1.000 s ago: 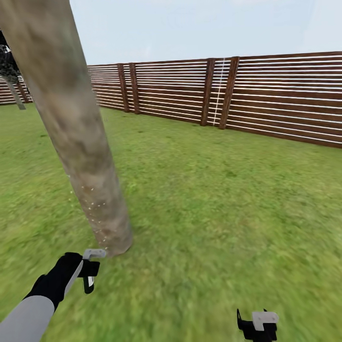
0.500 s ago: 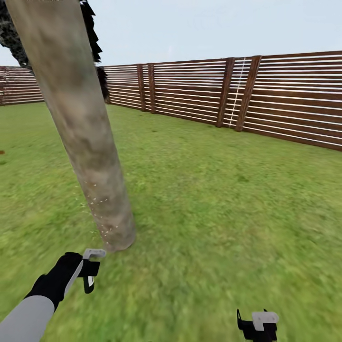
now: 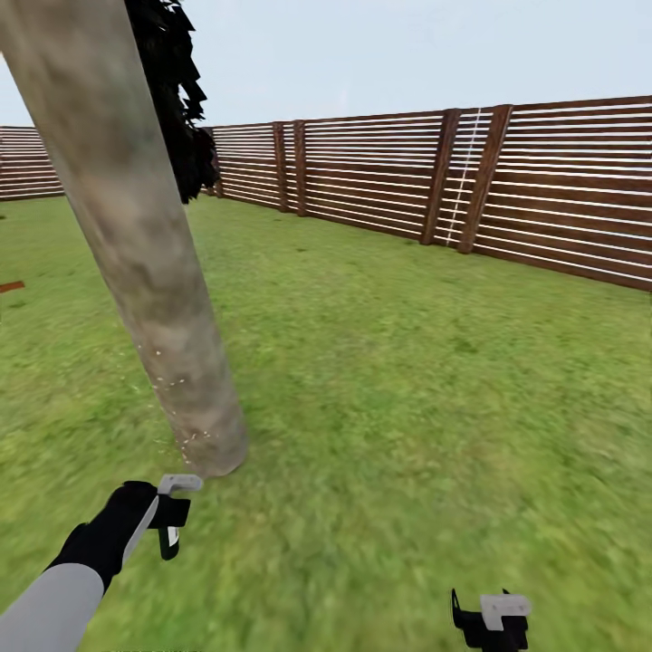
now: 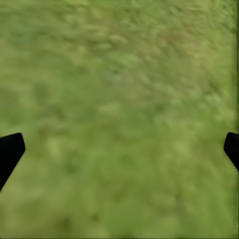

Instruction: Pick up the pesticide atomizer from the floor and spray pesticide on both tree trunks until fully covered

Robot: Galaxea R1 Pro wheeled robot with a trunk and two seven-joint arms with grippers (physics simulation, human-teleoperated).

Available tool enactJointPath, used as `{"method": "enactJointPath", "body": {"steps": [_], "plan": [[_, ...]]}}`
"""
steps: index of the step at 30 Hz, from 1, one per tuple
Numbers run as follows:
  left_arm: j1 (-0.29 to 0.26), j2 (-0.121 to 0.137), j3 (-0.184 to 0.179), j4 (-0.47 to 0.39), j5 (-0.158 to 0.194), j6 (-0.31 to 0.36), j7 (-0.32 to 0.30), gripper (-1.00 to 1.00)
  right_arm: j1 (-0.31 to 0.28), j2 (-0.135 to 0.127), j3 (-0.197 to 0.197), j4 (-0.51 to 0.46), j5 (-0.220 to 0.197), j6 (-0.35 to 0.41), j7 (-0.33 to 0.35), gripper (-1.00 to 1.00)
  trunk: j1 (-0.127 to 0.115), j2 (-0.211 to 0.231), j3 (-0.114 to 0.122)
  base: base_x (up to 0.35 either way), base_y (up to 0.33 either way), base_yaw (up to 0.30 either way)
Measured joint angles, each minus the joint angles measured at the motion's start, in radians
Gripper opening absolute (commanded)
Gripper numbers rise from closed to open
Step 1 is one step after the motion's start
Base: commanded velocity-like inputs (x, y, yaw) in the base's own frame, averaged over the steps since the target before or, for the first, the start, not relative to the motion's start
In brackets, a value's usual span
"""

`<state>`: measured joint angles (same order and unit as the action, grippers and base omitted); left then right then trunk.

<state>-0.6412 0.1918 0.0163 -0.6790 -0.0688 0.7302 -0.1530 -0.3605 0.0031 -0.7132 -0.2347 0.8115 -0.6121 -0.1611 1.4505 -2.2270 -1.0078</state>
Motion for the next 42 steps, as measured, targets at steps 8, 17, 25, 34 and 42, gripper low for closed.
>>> {"method": "enactJointPath", "body": {"steps": [8,17,25,34,42], "plan": [[0.000,0.000,0.000,0.000,0.000,0.000,0.000,-1.00,0.000,0.000,0.000,0.000,0.000,0.000,0.000,1.00,0.000,0.000,0.000,0.000,-0.275,0.257],[0.000,0.001,0.001,0.001,0.000,0.001,0.000,-1.00,0.000,0.000,0.000,0.000,0.000,0.000,0.000,1.00,0.000,0.000,0.000,0.003,-0.275,0.128],[0.000,0.002,0.001,0.001,0.000,0.002,0.000,-1.00,0.000,0.000,0.000,0.000,0.000,0.000,0.000,1.00,0.000,0.000,0.000,0.182,-0.231,0.000],[0.000,0.002,0.001,0.001,0.000,0.002,0.001,-1.00,0.000,0.000,0.000,0.000,0.000,0.000,0.000,1.00,0.000,0.000,0.000,0.238,-0.197,0.201],[0.000,0.002,0.001,0.002,0.001,0.001,0.001,-1.00,0.000,0.000,0.000,0.000,0.000,0.000,0.000,1.00,0.000,0.000,0.000,0.239,-0.194,0.277]]}}
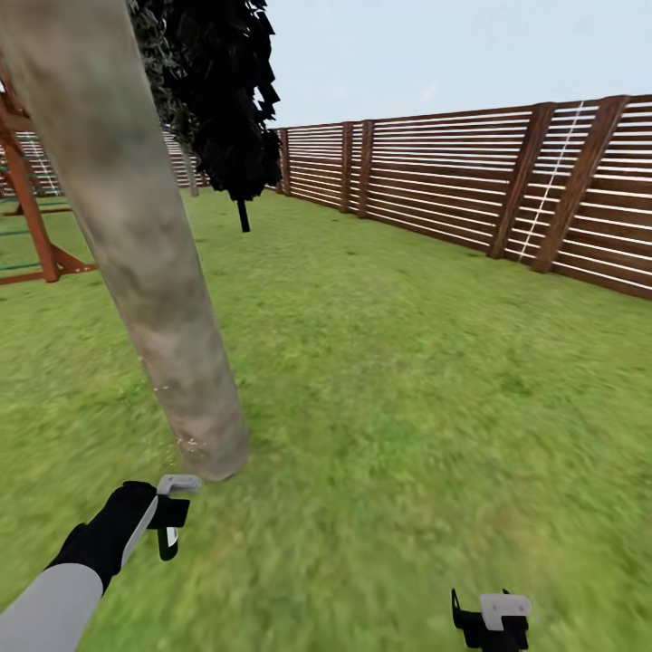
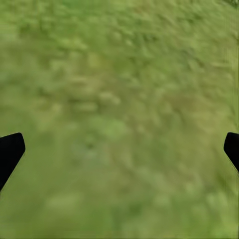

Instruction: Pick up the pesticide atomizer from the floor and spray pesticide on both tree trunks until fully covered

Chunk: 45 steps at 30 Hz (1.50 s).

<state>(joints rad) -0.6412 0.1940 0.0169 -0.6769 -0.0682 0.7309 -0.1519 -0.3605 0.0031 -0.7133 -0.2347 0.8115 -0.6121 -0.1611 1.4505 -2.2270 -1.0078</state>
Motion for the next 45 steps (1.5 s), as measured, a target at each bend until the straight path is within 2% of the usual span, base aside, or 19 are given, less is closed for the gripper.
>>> {"method": "enactJointPath", "body": {"steps": [6,9,12,13,15,18,19,20,22,24,25,30,34,35,38,41,42,44,45], "plan": [[0.000,-0.009,0.000,0.002,0.005,-0.002,-0.001,-1.00,0.000,-0.001,-0.001,-0.002,-0.001,0.000,0.000,1.00,0.000,0.000,0.000,0.071,-0.047,0.217],[-0.006,-0.065,-0.001,-0.001,0.009,-0.004,0.005,-1.00,0.000,-0.002,-0.002,-0.003,-0.002,0.000,0.000,1.00,0.000,0.000,0.000,0.001,-0.001,0.025],[-0.018,-0.091,-0.002,-0.015,-0.002,-0.005,0.011,-1.00,0.000,-0.003,-0.002,-0.004,-0.001,0.000,-0.001,1.00,0.000,0.000,0.000,0.000,0.000,0.001],[-0.023,-0.085,0.006,-0.016,-0.009,-0.005,0.012,-1.00,0.000,-0.005,-0.002,-0.005,-0.001,0.000,-0.001,1.00,0.000,0.000,0.000,0.000,0.000,0.000],[-0.041,-0.059,0.078,-0.015,-0.012,-0.004,0.003,-1.00,0.000,-0.006,-0.002,-0.005,-0.002,0.000,-0.001,1.00,0.000,0.000,0.000,0.000,0.000,0.000],[-0.045,-0.096,0.092,-0.017,0.001,-0.004,0.007,-1.00,0.000,-0.007,-0.002,-0.005,-0.002,0.000,-0.001,1.00,0.000,0.000,0.000,0.000,0.000,0.000],[-0.046,-0.118,0.093,-0.018,0.000,-0.003,0.009,-1.00,0.000,-0.007,-0.002,-0.004,-0.001,0.000,0.000,1.00,0.000,0.000,0.000,0.000,0.000,0.000],[-0.047,-0.123,0.093,-0.020,-0.011,0.000,0.009,-1.00,0.000,-0.006,-0.001,-0.003,0.000,0.000,0.000,1.00,0.000,0.000,0.000,0.000,0.000,0.000],[-0.050,-0.103,0.098,-0.046,-0.022,0.005,0.007,-1.00,0.000,-0.006,-0.001,-0.003,0.000,0.000,0.000,1.00,0.000,0.000,0.000,0.000,0.000,0.000],[-0.052,-0.039,0.102,-0.069,-0.018,0.008,0.002,-1.00,0.000,-0.006,-0.001,-0.003,0.000,0.000,0.000,1.00,0.000,0.000,0.000,0.000,0.000,0.000],[-0.052,-0.026,0.100,-0.072,-0.016,0.009,0.001,-1.00,0.000,-0.006,-0.001,-0.003,0.000,0.000,0.000,1.00,0.000,0.000,0.000,0.000,0.000,0.000],[-0.049,-0.054,0.094,-0.074,-0.011,0.009,0.003,-1.00,0.000,-0.006,-0.002,-0.003,0.000,0.000,0.000,1.00,0.000,0.000,0.000,-0.095,0.041,0.000],[-0.052,-0.045,0.093,-0.075,-0.020,0.008,0.006,-1.00,0.000,-0.007,-0.002,-0.003,0.000,0.000,0.000,1.00,0.000,0.000,0.000,-0.076,0.035,0.000],[-0.055,-0.040,0.093,-0.075,-0.026,0.008,0.008,-1.00,0.000,-0.007,-0.002,-0.003,0.000,0.000,0.000,1.00,0.000,0.000,0.000,-0.005,0.002,0.000],[-0.086,0.010,0.093,-0.073,-0.034,0.015,0.006,-1.00,0.000,-0.008,-0.002,-0.003,0.000,0.000,0.000,1.00,0.000,0.000,0.000,-0.001,0.000,0.000],[-0.087,0.000,0.088,-0.072,-0.022,0.019,0.003,-1.00,0.000,-0.007,-0.002,-0.003,0.000,0.000,0.000,1.00,0.000,0.000,0.000,0.000,0.000,0.000],[-0.088,-0.014,0.076,-0.073,-0.016,0.020,0.001,-1.00,0.000,-0.007,-0.002,-0.003,0.000,0.000,0.000,1.00,0.000,0.000,0.000,0.000,0.000,0.000],[-0.092,-0.067,0.047,-0.074,-0.010,0.028,0.001,-1.00,0.000,-0.007,-0.002,-0.003,0.000,0.000,0.000,1.00,0.000,0.000,0.000,0.000,0.000,0.000],[-0.093,-0.072,0.044,-0.075,-0.026,0.036,0.001,-1.00,0.000,-0.007,-0.002,-0.003,0.000,0.000,0.000,1.00,0.000,0.000,0.000,0.000,0.000,0.000]]}}
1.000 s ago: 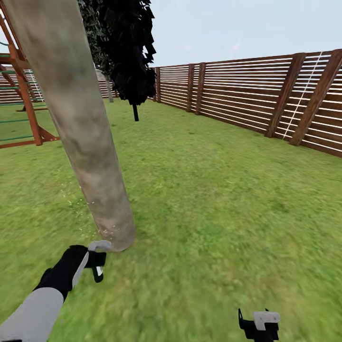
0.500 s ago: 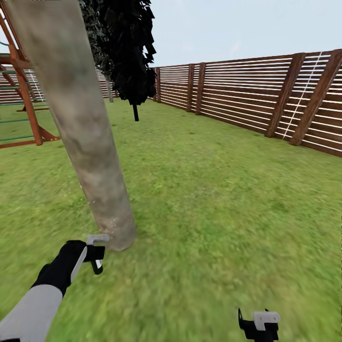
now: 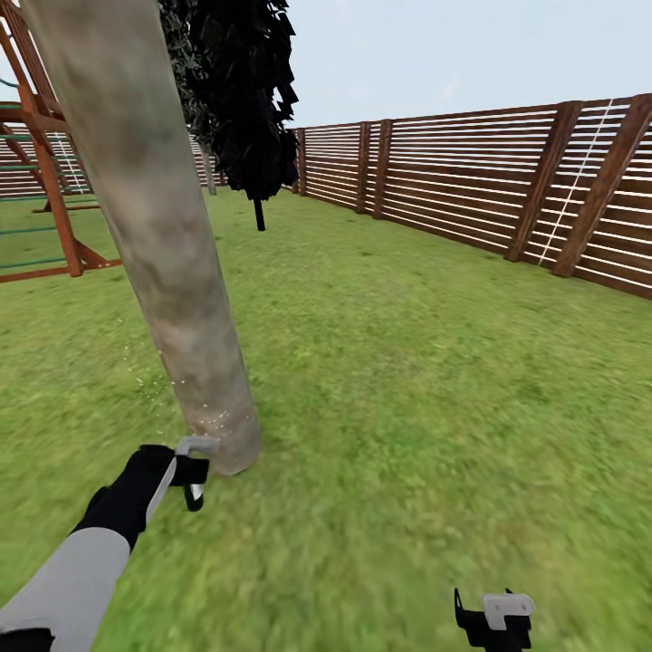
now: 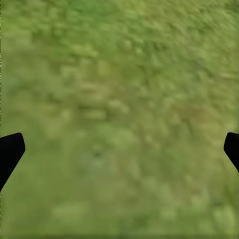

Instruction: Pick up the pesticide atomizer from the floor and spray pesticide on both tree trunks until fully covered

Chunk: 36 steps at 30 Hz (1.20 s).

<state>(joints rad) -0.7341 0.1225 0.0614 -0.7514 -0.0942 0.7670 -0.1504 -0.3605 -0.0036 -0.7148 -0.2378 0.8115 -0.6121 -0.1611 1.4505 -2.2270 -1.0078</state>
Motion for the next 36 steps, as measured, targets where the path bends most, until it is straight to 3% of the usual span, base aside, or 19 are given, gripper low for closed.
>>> {"method": "enactJointPath", "body": {"steps": [2,3,4,5,7,10,11,13,17,18,23,26,29,30,32,34,36], "plan": [[-0.004,0.016,0.002,0.000,-0.010,0.009,0.000,-1.00,0.000,0.000,0.000,0.000,0.000,0.000,0.000,1.00,0.000,0.000,0.000,0.000,0.000,0.000],[-0.008,0.041,0.004,0.000,-0.011,0.011,-0.001,-1.00,0.000,0.000,0.000,0.000,0.000,0.000,0.000,1.00,0.000,0.000,0.000,0.000,0.000,0.000],[-0.012,0.085,0.007,-0.001,0.000,0.014,-0.002,-1.00,0.000,0.000,0.000,0.000,0.000,0.000,0.000,1.00,0.000,0.000,0.000,0.000,0.000,0.000],[-0.016,0.103,0.007,-0.002,0.000,0.019,-0.002,-1.00,0.000,0.000,0.000,0.000,0.000,0.000,0.000,1.00,0.000,0.000,0.000,0.000,0.000,0.000],[-0.018,0.085,0.001,-0.003,0.023,0.028,-0.003,-1.00,0.000,0.000,0.000,0.000,0.000,0.000,0.000,1.00,0.000,0.000,0.000,0.000,0.000,0.000],[-0.028,0.022,-0.002,-0.042,0.021,0.051,-0.002,-1.00,0.000,-0.001,0.000,0.000,0.000,0.000,0.000,1.00,0.000,0.000,0.000,0.000,0.000,0.000],[-0.030,0.016,-0.001,-0.067,0.013,0.080,-0.002,-1.00,0.000,-0.001,0.000,0.000,0.000,0.000,0.000,1.00,0.000,0.000,0.000,0.000,0.000,0.000],[-0.032,0.019,-0.001,-0.110,0.004,0.139,-0.001,-1.00,0.000,-0.001,0.000,0.000,0.000,0.000,0.000,1.00,0.000,0.000,0.000,0.000,0.000,0.000],[-0.033,0.081,0.006,-0.145,0.003,0.165,-0.003,-1.00,0.000,0.000,0.000,0.000,0.000,0.000,0.000,1.00,0.000,0.000,0.000,0.000,0.000,0.000],[-0.031,0.084,0.003,-0.147,0.013,0.165,-0.003,-1.00,0.000,0.000,0.000,0.000,0.000,0.000,0.000,1.00,0.000,0.000,0.000,-0.084,0.000,0.000],[-0.033,0.003,-0.010,-0.188,0.016,0.167,-0.002,-1.00,0.000,-0.001,0.000,0.000,0.000,0.000,0.000,1.00,0.000,0.000,0.000,-0.188,0.000,0.000],[-0.040,0.008,-0.013,-0.192,-0.001,0.167,-0.001,-1.00,0.000,-0.001,0.000,0.000,0.000,0.000,0.000,1.00,0.000,0.000,0.000,-0.008,0.000,0.000],[-0.057,0.063,-0.008,-0.191,-0.001,0.171,-0.002,-1.00,0.000,-0.001,0.000,0.000,0.000,0.000,0.000,1.00,0.000,0.000,0.000,0.000,0.000,0.000],[-0.062,0.067,-0.009,-0.192,0.011,0.193,-0.003,-1.00,0.000,-0.001,0.000,0.000,0.000,0.000,0.000,1.00,0.000,0.000,0.000,0.000,0.000,0.000],[-0.080,0.051,-0.016,-0.206,0.022,0.225,-0.003,-1.00,0.000,-0.001,0.000,0.000,0.000,0.000,0.000,1.00,0.000,0.000,0.000,0.000,0.000,0.000],[-0.089,0.000,-0.023,-0.230,0.020,0.235,-0.002,-1.00,0.000,-0.001,0.000,0.000,0.000,0.000,0.000,1.00,0.000,0.000,0.000,0.000,0.000,0.000],[-0.091,-0.005,-0.037,-0.235,0.005,0.237,-0.001,-1.00,0.000,-0.001,0.000,0.000,0.000,0.000,0.000,1.00,0.000,0.000,0.000,0.000,0.000,0.000]]}}
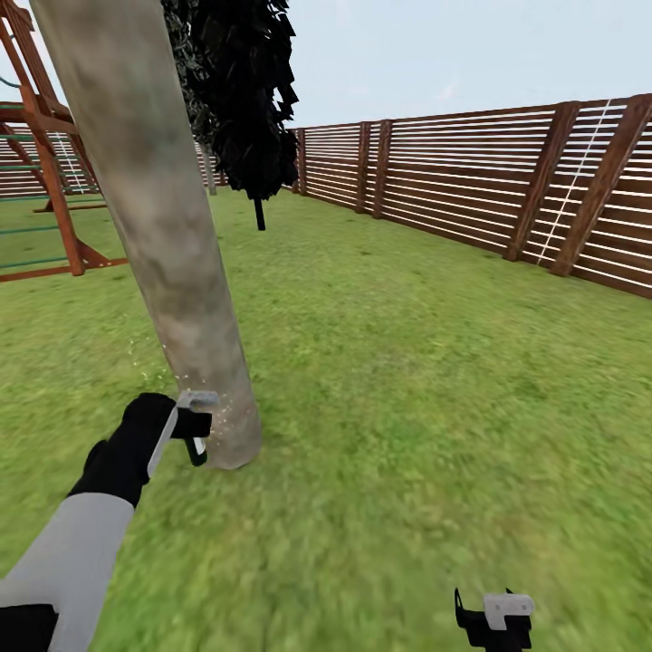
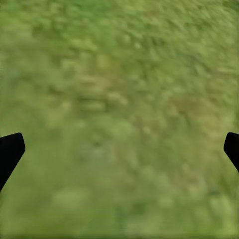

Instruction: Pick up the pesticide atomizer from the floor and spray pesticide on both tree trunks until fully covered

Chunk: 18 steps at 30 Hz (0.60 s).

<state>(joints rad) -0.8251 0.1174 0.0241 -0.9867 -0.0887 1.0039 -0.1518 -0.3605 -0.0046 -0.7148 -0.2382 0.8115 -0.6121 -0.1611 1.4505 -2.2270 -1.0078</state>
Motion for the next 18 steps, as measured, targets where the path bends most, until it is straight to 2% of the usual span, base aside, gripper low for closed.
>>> {"method": "enactJointPath", "body": {"steps": [2,4,5,6,9,12,13,15,18], "plan": [[-0.001,0.011,0.000,-0.001,-0.002,0.000,0.000,-1.00,0.000,0.000,0.000,0.000,0.000,0.000,0.000,1.00,0.000,0.000,0.000,0.000,0.000,0.000],[-0.002,0.067,0.005,-0.001,-0.011,0.000,-0.001,-1.00,0.000,0.000,0.000,0.000,0.000,0.000,0.000,1.00,0.000,0.000,0.000,0.000,0.000,0.000],[-0.002,0.087,0.005,-0.001,-0.001,0.000,-0.001,-1.00,0.000,0.000,0.000,0.000,0.000,0.000,0.000,1.00,0.000,0.000,0.000,0.000,0.000,0.000],[-0.002,0.092,0.005,-0.001,0.004,0.001,-0.001,-1.00,0.000,0.000,0.000,0.000,0.000,0.000,0.000,1.00,0.000,0.000,0.000,0.000,0.000,0.000],[0.001,0.081,-0.004,-0.015,0.012,0.000,0.000,-1.00,0.000,0.000,0.000,0.000,0.000,0.000,0.000,1.00,0.000,0.000,0.000,0.000,0.000,0.000],[0.003,0.026,-0.005,-0.092,0.015,0.004,0.000,-1.00,0.000,0.000,0.000,0.000,-0.001,0.000,0.000,1.00,0.000,0.000,0.000,0.000,0.000,0.000],[0.007,0.018,-0.006,-0.101,0.005,0.004,0.000,-1.00,0.000,0.000,0.000,-0.001,-0.001,0.000,0.000,1.00,0.000,0.000,0.000,0.000,0.000,0.000],[0.010,0.030,0.000,-0.104,-0.008,0.003,0.001,-1.00,0.000,0.000,0.000,-0.001,-0.001,0.000,0.000,1.00,0.000,0.000,0.000,0.000,0.000,0.061],[0.016,0.079,0.001,-0.097,-0.011,0.003,0.002,-1.00,0.000,0.001,0.000,-0.001,-0.001,0.000,0.000,1.00,0.000,0.000,0.000,0.000,0.000,0.229]]}}
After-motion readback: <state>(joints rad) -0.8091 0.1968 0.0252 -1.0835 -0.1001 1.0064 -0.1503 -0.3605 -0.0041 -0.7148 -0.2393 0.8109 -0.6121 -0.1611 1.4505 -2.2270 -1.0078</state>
